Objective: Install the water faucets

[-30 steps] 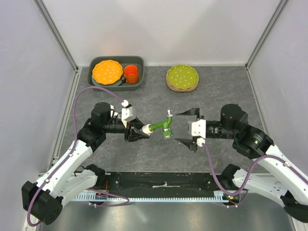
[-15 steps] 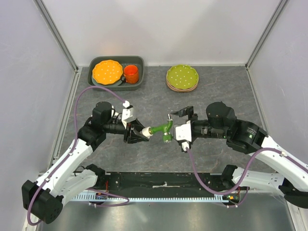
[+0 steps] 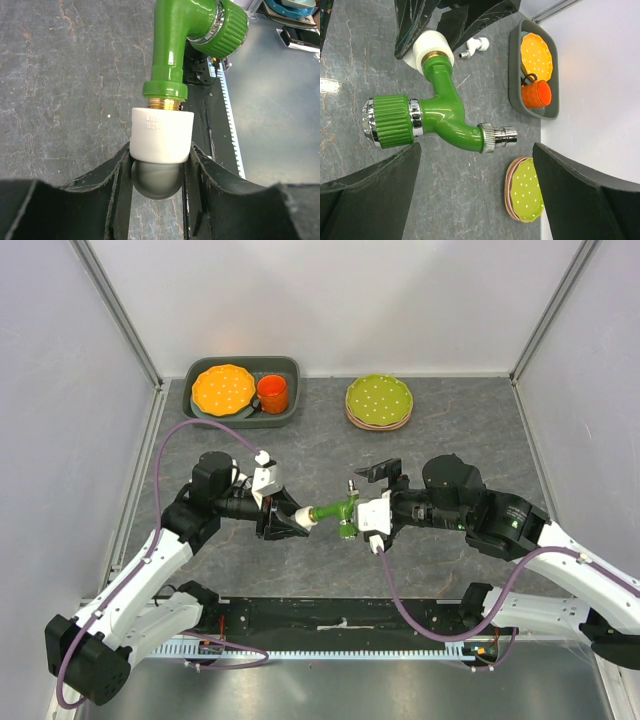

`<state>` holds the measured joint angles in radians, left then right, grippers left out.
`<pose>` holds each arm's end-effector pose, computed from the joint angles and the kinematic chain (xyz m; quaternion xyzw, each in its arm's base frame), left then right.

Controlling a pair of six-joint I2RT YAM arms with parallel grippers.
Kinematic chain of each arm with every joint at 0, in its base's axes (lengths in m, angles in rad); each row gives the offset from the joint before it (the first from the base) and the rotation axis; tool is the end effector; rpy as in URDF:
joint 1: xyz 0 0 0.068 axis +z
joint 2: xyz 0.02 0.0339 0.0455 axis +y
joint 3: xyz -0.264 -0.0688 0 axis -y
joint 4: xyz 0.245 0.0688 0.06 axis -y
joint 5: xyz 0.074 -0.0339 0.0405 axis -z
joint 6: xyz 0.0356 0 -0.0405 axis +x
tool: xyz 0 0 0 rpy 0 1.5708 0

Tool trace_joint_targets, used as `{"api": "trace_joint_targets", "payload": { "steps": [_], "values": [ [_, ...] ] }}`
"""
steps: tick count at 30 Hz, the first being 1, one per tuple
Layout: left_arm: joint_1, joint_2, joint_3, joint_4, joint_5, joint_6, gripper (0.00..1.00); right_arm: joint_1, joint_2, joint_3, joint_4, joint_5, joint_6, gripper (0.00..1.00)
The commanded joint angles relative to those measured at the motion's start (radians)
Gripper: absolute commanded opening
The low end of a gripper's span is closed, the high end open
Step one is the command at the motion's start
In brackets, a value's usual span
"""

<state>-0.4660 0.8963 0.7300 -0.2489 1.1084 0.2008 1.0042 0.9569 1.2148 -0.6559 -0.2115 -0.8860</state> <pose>0.1545 -0.1134 0.3021 0.5047 0.5790 -0.4984 0.4021 0.0956 0.1642 0.4076 -0.7056 0.4378 0.1203 0.5441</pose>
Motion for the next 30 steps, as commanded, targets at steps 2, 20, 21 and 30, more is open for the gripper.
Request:
{"api": "trace_joint_targets", "payload": {
  "steps": [2,20,21,30],
  "values": [
    [0.004,-0.007,0.04,0.048,0.05,0.008,0.02,0.007,0.0,-0.027,0.082,-0.043,0.051,0.98],
    [-0.003,-0.004,0.039,0.008,-0.062,0.038,0.02,0.005,-0.027,-0.104,0.271,-0.111,0.274,0.98],
    [-0.003,-0.005,0.04,0.008,-0.062,0.041,0.02,0.007,-0.023,-0.103,0.272,-0.108,0.278,0.98],
    [-0.01,-0.016,0.037,0.0,-0.056,0.054,0.02,0.007,0.017,-0.086,0.308,-0.023,0.389,0.98]
  ]
}}
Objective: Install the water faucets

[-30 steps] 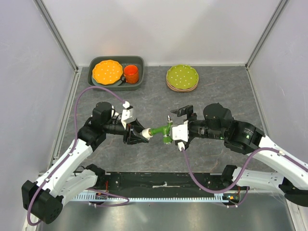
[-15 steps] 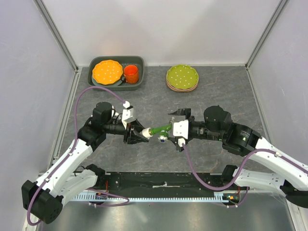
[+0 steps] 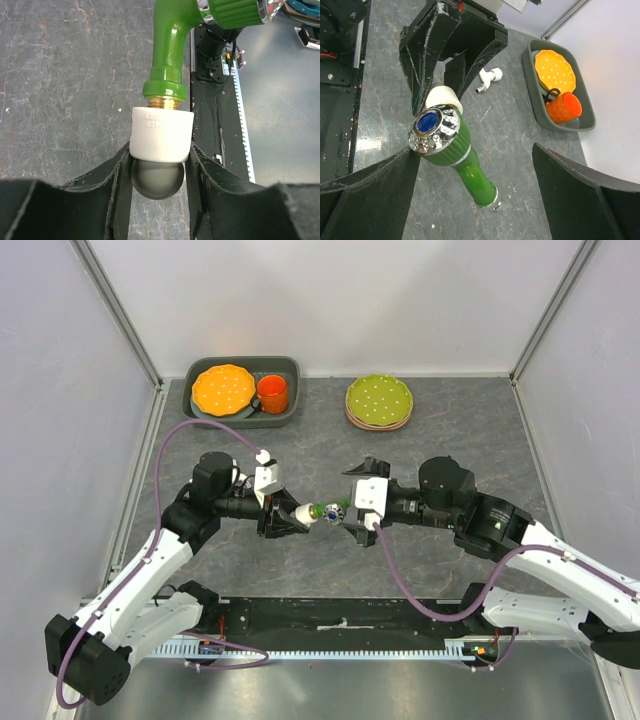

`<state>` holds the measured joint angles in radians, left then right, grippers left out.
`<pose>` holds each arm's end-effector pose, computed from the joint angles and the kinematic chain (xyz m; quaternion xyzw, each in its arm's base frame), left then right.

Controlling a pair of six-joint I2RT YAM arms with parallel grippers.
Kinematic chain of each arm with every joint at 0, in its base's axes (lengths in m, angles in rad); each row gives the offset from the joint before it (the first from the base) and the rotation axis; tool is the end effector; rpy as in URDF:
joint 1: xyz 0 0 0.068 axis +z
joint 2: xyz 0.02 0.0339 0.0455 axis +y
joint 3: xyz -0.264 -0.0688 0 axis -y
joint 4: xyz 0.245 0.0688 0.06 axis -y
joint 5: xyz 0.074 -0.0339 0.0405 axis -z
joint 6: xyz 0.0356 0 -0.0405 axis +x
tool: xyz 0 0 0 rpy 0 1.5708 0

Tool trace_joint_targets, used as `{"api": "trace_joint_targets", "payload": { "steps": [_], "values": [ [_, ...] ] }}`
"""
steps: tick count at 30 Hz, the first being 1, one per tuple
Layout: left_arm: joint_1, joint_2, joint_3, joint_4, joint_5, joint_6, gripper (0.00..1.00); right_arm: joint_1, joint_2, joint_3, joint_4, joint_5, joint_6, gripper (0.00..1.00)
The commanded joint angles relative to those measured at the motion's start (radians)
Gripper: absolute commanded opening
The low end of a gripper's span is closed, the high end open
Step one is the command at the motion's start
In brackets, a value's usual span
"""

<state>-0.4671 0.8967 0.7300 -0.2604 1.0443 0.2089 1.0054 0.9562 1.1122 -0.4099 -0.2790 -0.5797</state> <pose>0.1562 -0.1132 0.3002 0.4963 0.5981 -0.4763 0.4112 0.1017 0.1785 0.3993 -0.6175 0.4893 0.2355 0.5690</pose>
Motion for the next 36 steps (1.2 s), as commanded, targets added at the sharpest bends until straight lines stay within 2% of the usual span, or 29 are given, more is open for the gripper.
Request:
{"api": "trace_joint_targets", "payload": {
  "steps": [1,14,22,36],
  "values": [
    [-0.008,-0.016,0.039,0.009,0.007,0.05,0.02,0.006,0.024,0.02,0.063,0.053,0.095,0.97],
    [-0.038,-0.035,0.04,-0.025,-0.053,0.09,0.02,0.004,0.133,0.12,0.059,0.245,0.31,0.94],
    [-0.048,-0.059,0.034,-0.03,-0.075,0.106,0.02,-0.014,0.176,0.146,0.037,0.426,0.363,0.96],
    [-0.053,-0.071,0.028,-0.03,-0.09,0.115,0.02,-0.086,0.216,0.181,0.014,0.454,0.38,0.98]
  ]
}}
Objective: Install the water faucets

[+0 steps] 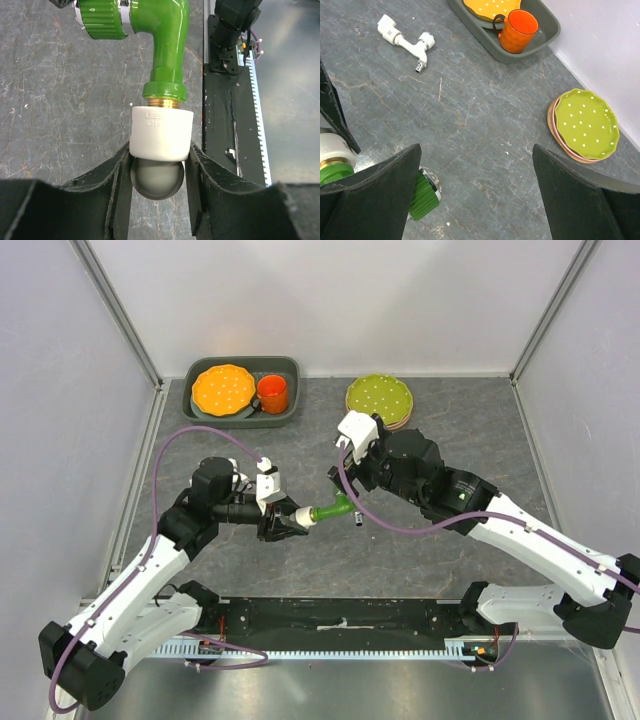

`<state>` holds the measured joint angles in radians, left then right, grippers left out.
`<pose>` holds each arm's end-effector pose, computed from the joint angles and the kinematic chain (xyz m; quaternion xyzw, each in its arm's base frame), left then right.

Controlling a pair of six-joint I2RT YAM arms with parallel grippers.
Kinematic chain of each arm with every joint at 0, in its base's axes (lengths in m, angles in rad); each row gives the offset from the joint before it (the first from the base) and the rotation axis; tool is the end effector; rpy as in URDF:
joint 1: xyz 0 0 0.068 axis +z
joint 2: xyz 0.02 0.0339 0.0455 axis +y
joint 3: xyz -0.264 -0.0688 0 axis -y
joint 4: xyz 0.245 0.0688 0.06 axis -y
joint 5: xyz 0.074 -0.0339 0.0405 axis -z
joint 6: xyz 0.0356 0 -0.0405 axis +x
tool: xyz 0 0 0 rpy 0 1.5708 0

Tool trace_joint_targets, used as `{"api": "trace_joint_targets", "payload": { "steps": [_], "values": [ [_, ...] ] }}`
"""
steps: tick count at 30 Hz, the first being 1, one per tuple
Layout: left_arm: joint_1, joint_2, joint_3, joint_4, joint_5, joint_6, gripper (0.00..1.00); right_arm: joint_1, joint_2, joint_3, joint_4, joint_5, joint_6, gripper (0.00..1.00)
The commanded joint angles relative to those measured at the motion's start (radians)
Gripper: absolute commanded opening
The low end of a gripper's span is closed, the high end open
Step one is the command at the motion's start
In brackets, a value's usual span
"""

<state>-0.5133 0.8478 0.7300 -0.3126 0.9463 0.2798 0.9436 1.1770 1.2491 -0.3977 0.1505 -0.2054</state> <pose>0.1442 -0.1145 0.3027 0.5163 0.5962 -0.4370 0.4325 0.1582 0.2092 0.3999 -0.4034 0.7038 0.1528 0.5644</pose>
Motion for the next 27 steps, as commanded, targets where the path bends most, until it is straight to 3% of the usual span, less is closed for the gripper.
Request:
{"api": "trace_joint_targets", "payload": {
  "steps": [1,7,14,27],
  "values": [
    [-0.007,-0.024,0.029,0.023,0.008,0.042,0.02,-0.035,-0.007,0.041,0.0,0.014,0.001,0.98],
    [-0.007,-0.035,0.026,0.03,0.008,0.047,0.02,-0.127,-0.025,0.021,-0.021,-0.21,-0.02,0.98],
    [-0.007,-0.055,0.013,0.058,-0.012,0.041,0.02,-0.15,-0.02,-0.01,-0.05,-0.33,-0.028,0.98],
    [-0.004,-0.11,-0.033,0.171,-0.19,-0.027,0.02,-0.157,-0.054,-0.089,-0.063,-0.382,0.003,0.98]
  ]
}}
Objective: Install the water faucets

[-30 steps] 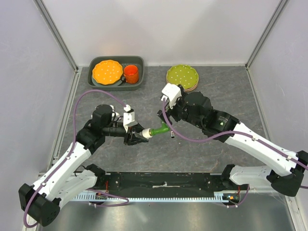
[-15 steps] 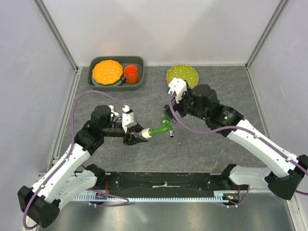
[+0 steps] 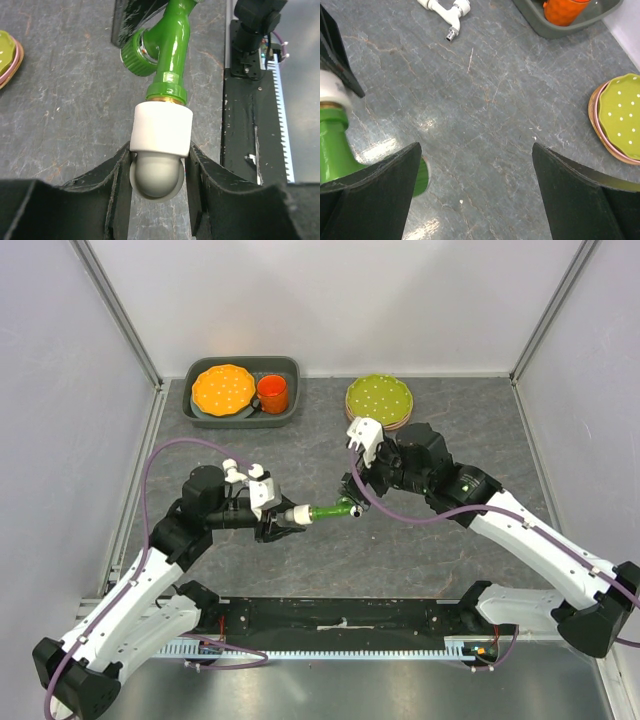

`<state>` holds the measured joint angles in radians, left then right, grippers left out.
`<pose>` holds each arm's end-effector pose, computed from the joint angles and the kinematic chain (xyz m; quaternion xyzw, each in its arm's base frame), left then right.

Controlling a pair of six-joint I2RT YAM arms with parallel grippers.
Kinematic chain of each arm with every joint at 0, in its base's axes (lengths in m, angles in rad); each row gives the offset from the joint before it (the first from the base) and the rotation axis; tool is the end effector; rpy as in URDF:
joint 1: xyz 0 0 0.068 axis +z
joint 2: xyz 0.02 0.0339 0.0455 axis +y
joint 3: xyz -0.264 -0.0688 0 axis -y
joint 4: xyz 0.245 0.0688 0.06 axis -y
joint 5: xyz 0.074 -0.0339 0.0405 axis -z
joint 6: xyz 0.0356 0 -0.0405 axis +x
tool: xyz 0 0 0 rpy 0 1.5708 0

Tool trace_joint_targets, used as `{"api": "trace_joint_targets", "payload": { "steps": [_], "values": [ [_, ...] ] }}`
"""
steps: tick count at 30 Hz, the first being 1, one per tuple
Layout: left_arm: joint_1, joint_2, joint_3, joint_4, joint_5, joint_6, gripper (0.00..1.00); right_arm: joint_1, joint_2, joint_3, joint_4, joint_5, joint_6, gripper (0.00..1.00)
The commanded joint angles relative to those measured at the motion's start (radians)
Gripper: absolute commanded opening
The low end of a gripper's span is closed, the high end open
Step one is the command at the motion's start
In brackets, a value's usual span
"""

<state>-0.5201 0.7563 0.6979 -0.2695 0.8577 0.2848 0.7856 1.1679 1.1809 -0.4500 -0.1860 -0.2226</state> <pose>0.1325 -0.1069 0.3089 0.5124 0.5855 -0.3979 0.4861 0.1788 0.1881 0.3734 -0.4494 0.7114 0.2238 0.4919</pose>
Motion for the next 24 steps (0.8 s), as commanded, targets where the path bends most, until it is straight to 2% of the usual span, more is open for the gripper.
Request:
{"api": "trace_joint_targets", "payload": {
  "steps": [1,10,15,24],
  "values": [
    [0.006,-0.023,-0.005,0.131,-0.106,-0.035,0.02,0.001,-0.054,-0.026,-0.009,-0.046,0.022,0.98],
    [0.008,-0.025,-0.018,0.164,-0.088,-0.044,0.02,-0.034,-0.155,-0.061,0.082,0.134,0.031,0.98],
    [0.023,-0.014,-0.026,0.196,-0.074,-0.085,0.02,-0.045,-0.293,-0.154,0.163,0.015,-0.06,0.98],
    [0.068,0.008,-0.035,0.263,0.047,-0.139,0.02,-0.045,-0.441,-0.282,0.172,-0.222,-0.234,0.98]
  ]
}}
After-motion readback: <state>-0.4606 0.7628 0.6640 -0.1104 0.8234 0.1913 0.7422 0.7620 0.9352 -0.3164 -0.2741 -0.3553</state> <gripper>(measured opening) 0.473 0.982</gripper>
